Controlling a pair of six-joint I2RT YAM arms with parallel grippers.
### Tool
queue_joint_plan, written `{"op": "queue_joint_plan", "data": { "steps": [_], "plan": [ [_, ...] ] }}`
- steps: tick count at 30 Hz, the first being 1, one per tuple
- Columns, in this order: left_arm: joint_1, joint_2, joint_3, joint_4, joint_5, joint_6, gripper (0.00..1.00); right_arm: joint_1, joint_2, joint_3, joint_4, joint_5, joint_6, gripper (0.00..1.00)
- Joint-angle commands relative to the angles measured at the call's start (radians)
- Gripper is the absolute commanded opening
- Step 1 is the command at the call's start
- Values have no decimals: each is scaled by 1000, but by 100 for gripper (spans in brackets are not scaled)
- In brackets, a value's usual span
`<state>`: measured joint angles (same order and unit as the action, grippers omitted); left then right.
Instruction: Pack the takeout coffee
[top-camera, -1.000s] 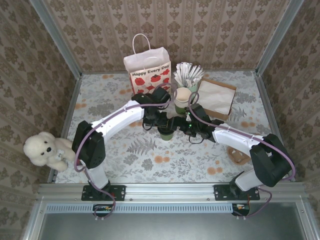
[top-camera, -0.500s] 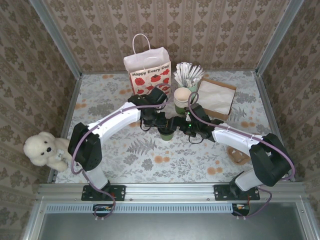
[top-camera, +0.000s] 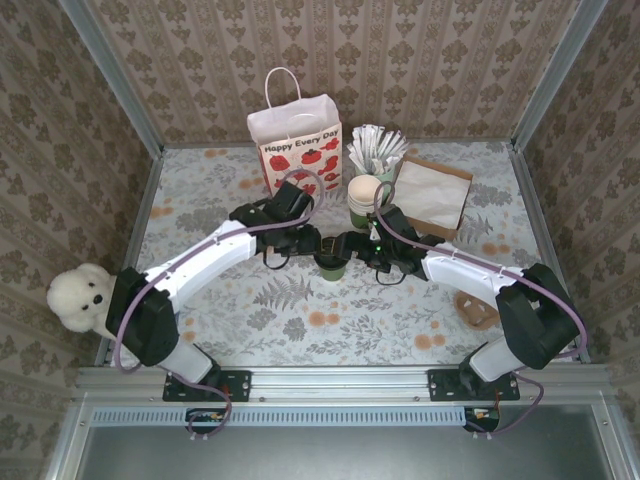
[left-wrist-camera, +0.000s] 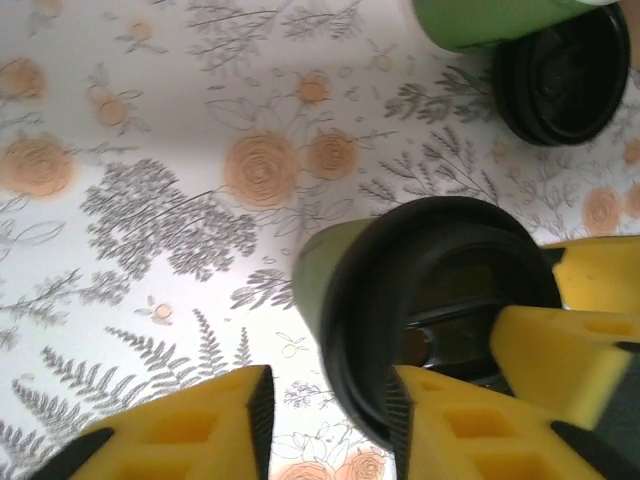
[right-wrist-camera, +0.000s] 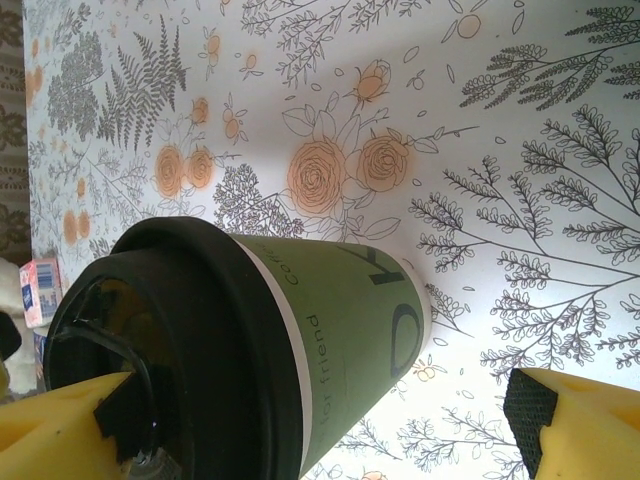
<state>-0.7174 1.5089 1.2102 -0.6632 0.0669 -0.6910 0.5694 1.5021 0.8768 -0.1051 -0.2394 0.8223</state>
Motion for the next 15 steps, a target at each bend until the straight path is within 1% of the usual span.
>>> {"op": "queue_joint_plan", "data": {
  "steps": [1,4,6,8,12,15],
  "plan": [
    [29,-80,-60,41,-90,-48,54,2,4,32,-34,-22,-10,95],
    [50,-133,-115,41,-160,-75,75,4,-14,33,-24,-25,-23,98],
    [72,-152,-151,29,-191,-101,92,7,-26,37,-26,-23,-37,100],
    [93,-147,-171,6,-206,-128,100,14,-33,48,-42,-15,-51,100],
    [121,-74,-182,-41,-191,-164,100,30,-22,93,-98,3,-75,100],
    [117,-6,-173,-29,-139,-170,100,45,2,134,-138,1,-84,100]
  ]
}}
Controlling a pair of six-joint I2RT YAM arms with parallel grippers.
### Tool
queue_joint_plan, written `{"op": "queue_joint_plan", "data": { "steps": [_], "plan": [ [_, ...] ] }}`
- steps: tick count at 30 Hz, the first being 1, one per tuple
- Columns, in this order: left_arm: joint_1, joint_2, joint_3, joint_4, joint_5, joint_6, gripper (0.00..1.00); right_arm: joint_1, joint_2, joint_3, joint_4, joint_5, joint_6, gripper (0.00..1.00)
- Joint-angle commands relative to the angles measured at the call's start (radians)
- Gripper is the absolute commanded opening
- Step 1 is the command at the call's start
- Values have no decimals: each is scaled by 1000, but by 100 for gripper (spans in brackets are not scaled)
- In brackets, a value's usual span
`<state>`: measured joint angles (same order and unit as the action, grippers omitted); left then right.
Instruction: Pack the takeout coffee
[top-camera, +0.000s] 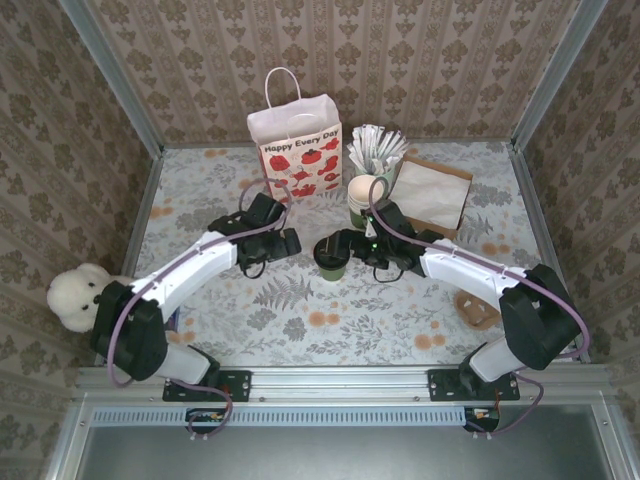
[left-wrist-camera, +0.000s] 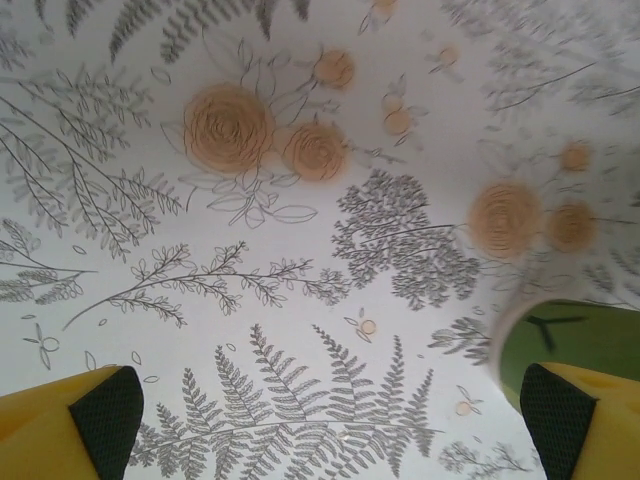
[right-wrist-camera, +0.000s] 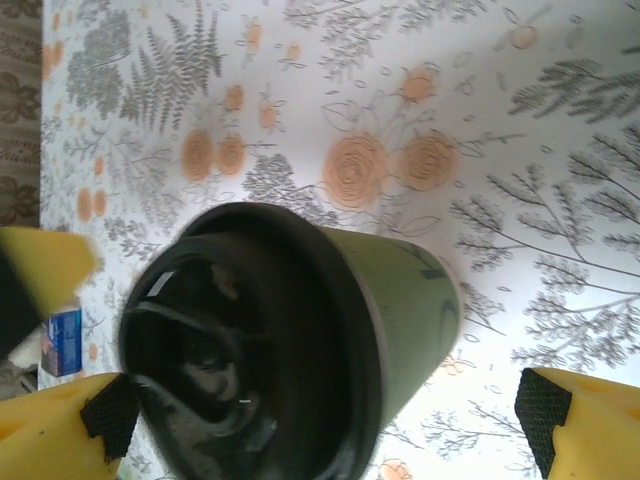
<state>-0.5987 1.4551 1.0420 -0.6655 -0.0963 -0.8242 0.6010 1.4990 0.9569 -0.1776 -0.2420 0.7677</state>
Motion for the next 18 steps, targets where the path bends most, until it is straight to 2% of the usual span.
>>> {"op": "queue_joint_plan", "data": {
  "steps": [1,11,18],
  "plan": [
    [-6,70,1,-19,39,-39,100,21,14,67,-81,7,-31,100],
    [-34,146,51,-3,45,-30,100,74,102,205,-267,92,-65,100],
    [-38,153,49,-5,43,-32,100,96,149,262,-315,113,-83,100]
  ]
}}
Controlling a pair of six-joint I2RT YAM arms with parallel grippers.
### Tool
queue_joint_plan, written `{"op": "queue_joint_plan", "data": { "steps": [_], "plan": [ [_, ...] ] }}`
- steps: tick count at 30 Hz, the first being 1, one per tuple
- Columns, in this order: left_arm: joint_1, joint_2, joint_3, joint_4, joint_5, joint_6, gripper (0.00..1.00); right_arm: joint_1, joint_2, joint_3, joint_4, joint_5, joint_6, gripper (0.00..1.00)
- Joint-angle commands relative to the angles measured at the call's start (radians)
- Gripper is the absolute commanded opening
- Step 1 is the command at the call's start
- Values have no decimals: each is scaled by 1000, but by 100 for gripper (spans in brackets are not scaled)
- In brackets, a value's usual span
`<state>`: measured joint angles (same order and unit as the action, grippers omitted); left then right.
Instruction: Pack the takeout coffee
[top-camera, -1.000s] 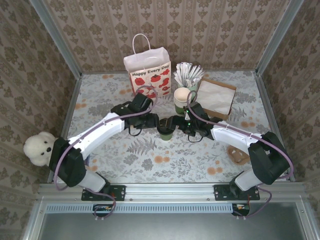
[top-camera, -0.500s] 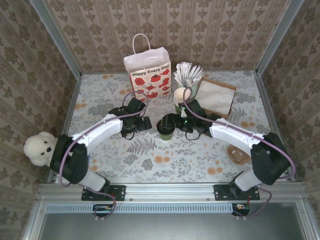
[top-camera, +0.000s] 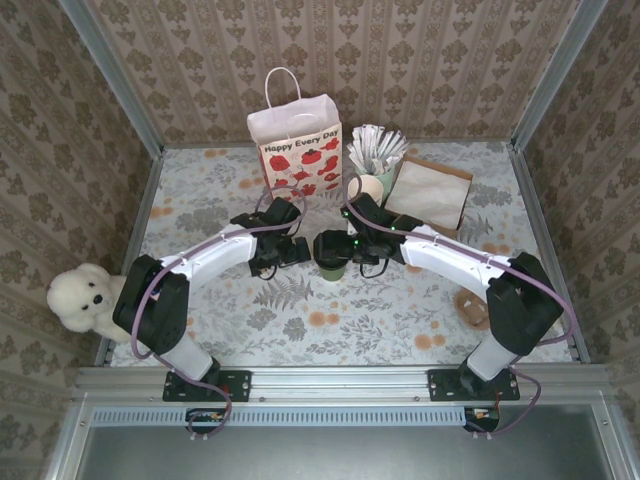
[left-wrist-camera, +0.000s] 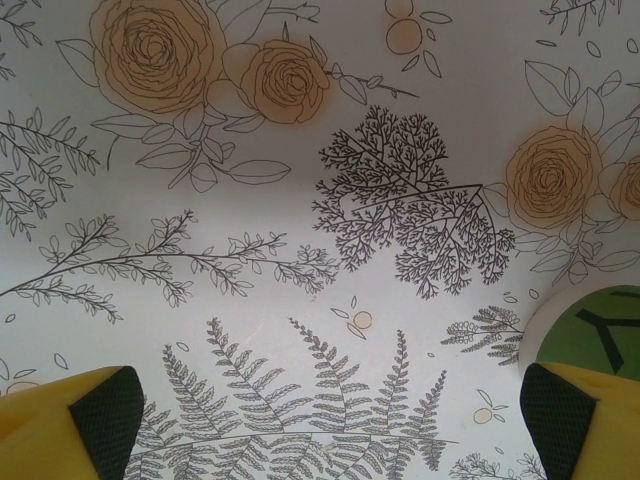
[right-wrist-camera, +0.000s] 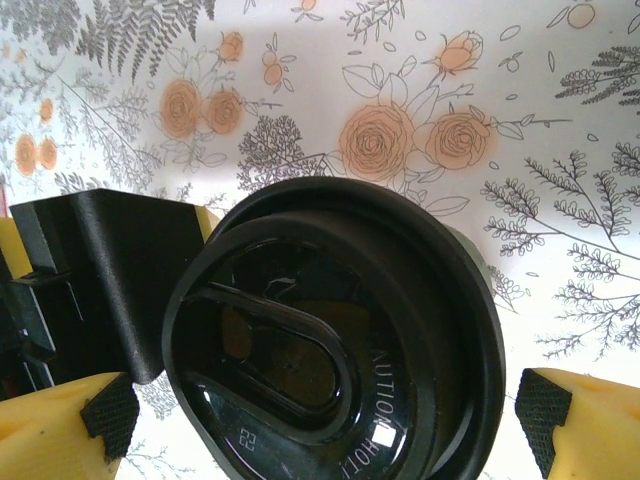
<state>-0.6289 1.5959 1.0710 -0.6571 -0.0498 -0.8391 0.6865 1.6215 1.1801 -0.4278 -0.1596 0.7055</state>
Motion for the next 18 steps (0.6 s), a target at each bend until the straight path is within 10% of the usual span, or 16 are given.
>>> {"op": "queue_joint_plan", "data": {
  "steps": [1,18],
  "plan": [
    [-8,13,20,-12,-4,-17,100,13,33,46,-71,36,-21,100],
    [-13,17,7,-3,5,-15,100,30,114,86,-100,116,3,91]
  ]
}}
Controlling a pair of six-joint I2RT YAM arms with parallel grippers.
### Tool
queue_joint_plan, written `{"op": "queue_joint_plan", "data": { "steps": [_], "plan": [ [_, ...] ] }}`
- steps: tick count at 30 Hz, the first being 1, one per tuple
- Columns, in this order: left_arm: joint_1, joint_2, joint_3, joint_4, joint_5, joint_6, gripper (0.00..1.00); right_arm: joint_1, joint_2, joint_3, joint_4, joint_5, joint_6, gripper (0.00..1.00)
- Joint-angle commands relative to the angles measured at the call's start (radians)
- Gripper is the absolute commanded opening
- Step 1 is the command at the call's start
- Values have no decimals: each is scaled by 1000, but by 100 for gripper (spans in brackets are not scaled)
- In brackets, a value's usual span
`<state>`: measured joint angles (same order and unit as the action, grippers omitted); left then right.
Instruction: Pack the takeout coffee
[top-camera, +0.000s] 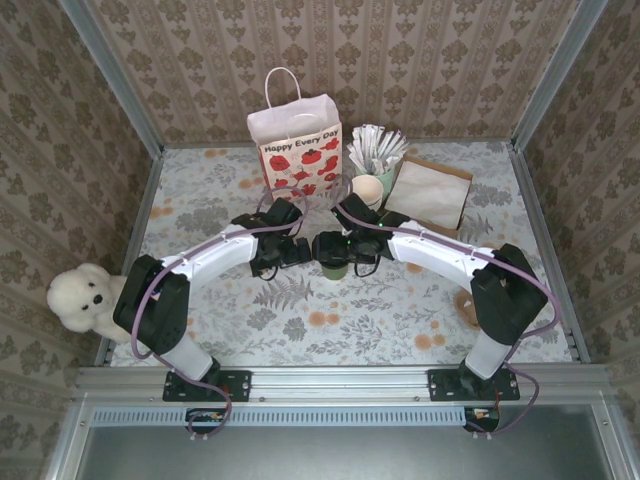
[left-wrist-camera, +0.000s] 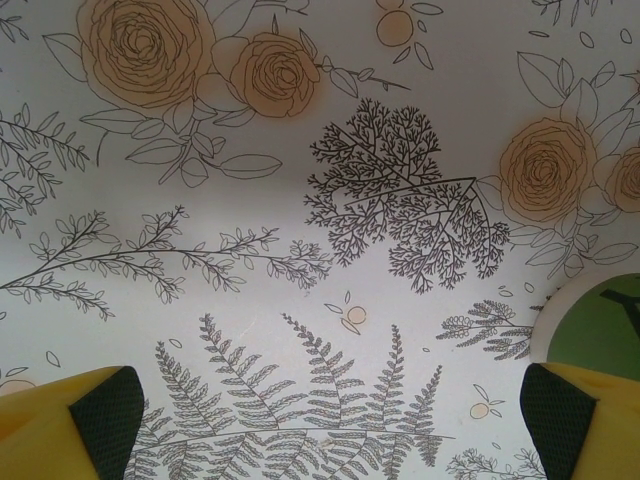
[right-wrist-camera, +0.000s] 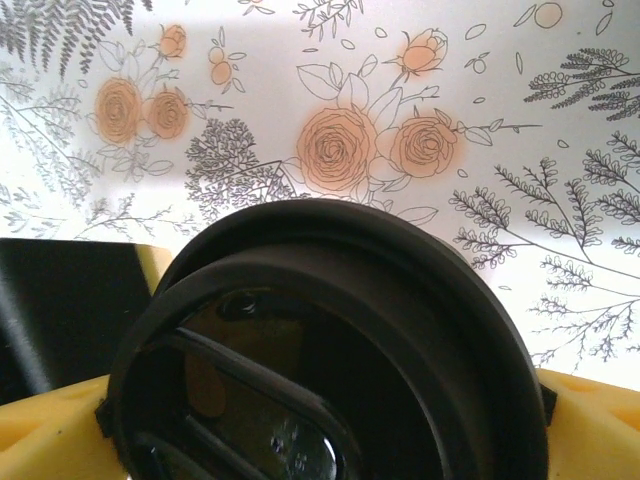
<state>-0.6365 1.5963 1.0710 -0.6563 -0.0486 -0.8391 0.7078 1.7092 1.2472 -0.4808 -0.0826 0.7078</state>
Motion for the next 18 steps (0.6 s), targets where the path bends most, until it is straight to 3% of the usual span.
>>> {"op": "queue_joint_plan", "data": {
  "steps": [1,5,10,18],
  "plan": [
    [-6,17,7,-3,5,-14,100,10,31,13,-51,46,2,88],
    [-7,24,13,-2,8,-10,100,12,30,-13,-51,56,2,80],
    [-7,11,24,-4,4,-6,100,1,-31,-37,-115,73,-33,77],
    [-5,-63,29,32,-23,29,100,-126,-245,-194,-210,33,-90,77]
  ]
}}
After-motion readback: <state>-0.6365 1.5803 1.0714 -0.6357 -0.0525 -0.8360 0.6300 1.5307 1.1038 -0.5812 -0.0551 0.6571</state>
